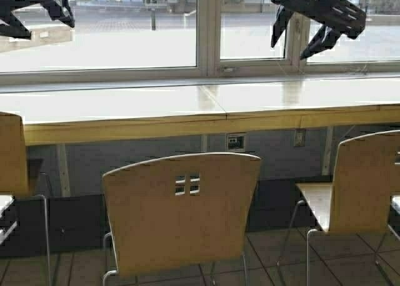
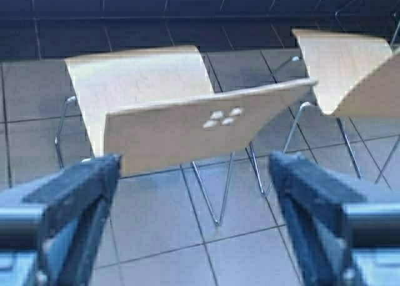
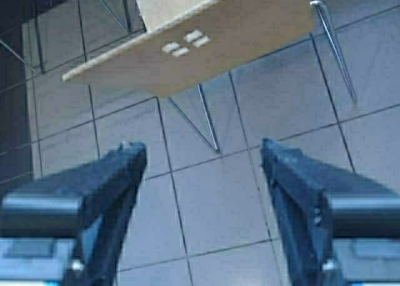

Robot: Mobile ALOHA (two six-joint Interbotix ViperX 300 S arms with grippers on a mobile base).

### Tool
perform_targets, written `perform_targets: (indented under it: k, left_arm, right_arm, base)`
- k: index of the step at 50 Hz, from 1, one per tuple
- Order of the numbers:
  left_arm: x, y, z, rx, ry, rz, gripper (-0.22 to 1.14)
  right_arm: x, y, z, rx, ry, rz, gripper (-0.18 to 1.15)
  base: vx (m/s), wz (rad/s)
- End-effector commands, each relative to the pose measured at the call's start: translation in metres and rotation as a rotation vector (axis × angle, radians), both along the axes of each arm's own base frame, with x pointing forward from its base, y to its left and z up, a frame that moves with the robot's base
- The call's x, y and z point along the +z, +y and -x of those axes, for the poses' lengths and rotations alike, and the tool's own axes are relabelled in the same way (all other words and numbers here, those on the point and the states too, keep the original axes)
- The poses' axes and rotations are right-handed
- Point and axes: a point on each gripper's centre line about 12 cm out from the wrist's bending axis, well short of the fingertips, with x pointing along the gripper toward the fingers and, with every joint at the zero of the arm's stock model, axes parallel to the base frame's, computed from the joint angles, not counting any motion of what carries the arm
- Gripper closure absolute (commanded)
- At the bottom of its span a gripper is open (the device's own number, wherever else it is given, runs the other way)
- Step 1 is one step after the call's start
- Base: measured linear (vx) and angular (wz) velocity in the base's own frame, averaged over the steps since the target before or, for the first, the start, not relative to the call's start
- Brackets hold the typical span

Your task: Push the chairs under the table

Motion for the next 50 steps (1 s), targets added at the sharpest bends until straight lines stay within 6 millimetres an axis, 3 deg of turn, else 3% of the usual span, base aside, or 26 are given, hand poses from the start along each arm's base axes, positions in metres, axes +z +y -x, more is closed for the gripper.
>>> perform_targets:
  k: [1, 7, 14, 21, 26, 30, 40, 50]
  left_arm:
    - [-0.012, -0.002, 0.001, 0.050, 0.123, 0.126, -0.09]
    - [-0.035, -0.004, -0.001, 0.179, 0.283, 0.339, -0.09]
    - [-0.041, -0.009, -0.020, 0.280, 0.276, 0.445, -0.09]
    - [-0.052, -0.029, -0.045, 0.337, 0.310, 0.513, -0.09]
    - [-0.074, -0.048, -0.072, 0.383, 0.355, 0.517, -0.09]
    - [-0.104, -0.070, -0.098, 0.423, 0.432, 0.521, -0.09]
    - [-0.165, -0.120, -0.138, 0.498, 0.540, 0.588, -0.09]
    - [-0.207, -0.135, -0.159, 0.610, 0.593, 0.687, -0.09]
  right_arm:
    - [-0.004, 0.000, -0.003, -0.020, 0.016, -0.019, 0.06]
    - [-0.024, 0.001, -0.006, -0.052, 0.071, -0.038, 0.06]
    - [-0.047, 0.006, -0.022, -0.139, 0.119, -0.106, 0.06]
    - [-0.071, 0.012, -0.036, -0.219, 0.190, -0.173, 0.06]
    - [-0.085, 0.018, -0.050, -0.265, 0.206, -0.206, 0.06]
    - [-0.096, 0.021, -0.059, -0.291, 0.212, -0.214, 0.06]
    - [-0.133, 0.018, -0.069, -0.384, 0.241, -0.217, 0.06]
    - [-0.162, 0.023, -0.087, -0.437, 0.274, -0.240, 0.06]
  base:
    - [0.31, 0.01]
    - [0.29, -0.02]
    - [0.26, -0.05]
    - [0.17, -0.02]
    - [0.13, 0.06]
    - [0.11, 0.07]
    - [0.07, 0.05]
    - [0.04, 0.02]
